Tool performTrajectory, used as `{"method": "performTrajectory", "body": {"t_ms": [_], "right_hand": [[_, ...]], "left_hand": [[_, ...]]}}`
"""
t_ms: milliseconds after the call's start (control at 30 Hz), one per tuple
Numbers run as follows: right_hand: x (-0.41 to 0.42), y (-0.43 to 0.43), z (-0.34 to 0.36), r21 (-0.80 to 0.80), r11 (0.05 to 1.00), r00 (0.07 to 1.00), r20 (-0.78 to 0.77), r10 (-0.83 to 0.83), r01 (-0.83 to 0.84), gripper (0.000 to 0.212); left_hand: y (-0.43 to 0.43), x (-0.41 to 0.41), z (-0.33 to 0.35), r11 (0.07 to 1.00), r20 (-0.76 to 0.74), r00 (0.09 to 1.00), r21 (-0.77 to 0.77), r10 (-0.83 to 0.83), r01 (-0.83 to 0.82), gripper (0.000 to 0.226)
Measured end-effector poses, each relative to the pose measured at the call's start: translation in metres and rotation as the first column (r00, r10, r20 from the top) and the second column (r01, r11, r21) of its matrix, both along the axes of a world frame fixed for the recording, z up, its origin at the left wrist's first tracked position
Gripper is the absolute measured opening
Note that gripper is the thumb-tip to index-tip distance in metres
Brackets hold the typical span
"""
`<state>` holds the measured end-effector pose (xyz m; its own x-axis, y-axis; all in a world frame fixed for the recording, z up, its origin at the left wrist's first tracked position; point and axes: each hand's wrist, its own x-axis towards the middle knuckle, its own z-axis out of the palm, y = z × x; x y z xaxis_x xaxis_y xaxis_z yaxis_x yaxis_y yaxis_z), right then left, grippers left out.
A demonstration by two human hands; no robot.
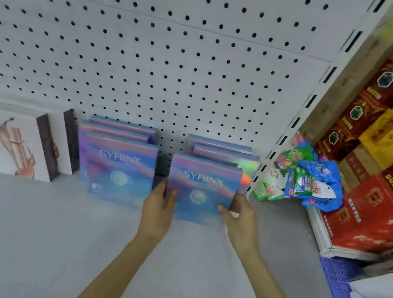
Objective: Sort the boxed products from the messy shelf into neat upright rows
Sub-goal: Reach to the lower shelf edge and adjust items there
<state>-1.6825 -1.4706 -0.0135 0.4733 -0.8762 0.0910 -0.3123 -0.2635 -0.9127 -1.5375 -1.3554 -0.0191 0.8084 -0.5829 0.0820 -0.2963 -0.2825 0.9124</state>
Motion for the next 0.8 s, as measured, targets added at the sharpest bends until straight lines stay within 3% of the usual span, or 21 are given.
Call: {"method": "performTrajectory", "body": {"t_ms": [100,200,300,500,700,800], "right_hand": [[0.009,-0.012,-0.005,-0.013,1.000,1.000,0.020,0.010,-0.010,0.024],[0.013,-0.018,-0.010,-0.059,0.998,0.999,-0.018,-0.029,0.028,0.023],[0.009,-0.025,-0.017,-0.072,0.995,0.997,-0.020,-0.076,0.074,0.034],[0.005,-0.032,-0.023,-0.041,0.999,0.998,-0.062,0.005,-0.007,0.033],[-0.014,-0.007,-0.015,0.096,0.995,0.999,-0.052,-0.003,0.008,0.024],[-0.020,0.034,-0.008,0.105,0.988,0.991,-0.064,0.120,-0.112,0.018]], "left_hand": [[-0.015,-0.007,0.008,0.998,-0.004,1.000,-0.050,0.026,-0.027,0.055],[-0.024,-0.014,0.010,0.995,0.008,0.998,-0.085,0.059,-0.058,0.067],[-0.030,-0.021,0.009,0.987,0.001,0.991,-0.095,0.132,-0.131,0.065],[-0.040,-0.028,0.014,0.973,-0.129,0.966,-0.023,0.223,-0.228,0.051],[0.000,-0.055,0.012,0.987,-0.173,0.972,0.073,0.157,-0.146,0.059],[0.050,-0.073,0.009,0.992,-0.210,0.970,0.035,0.122,-0.117,0.055]]}}
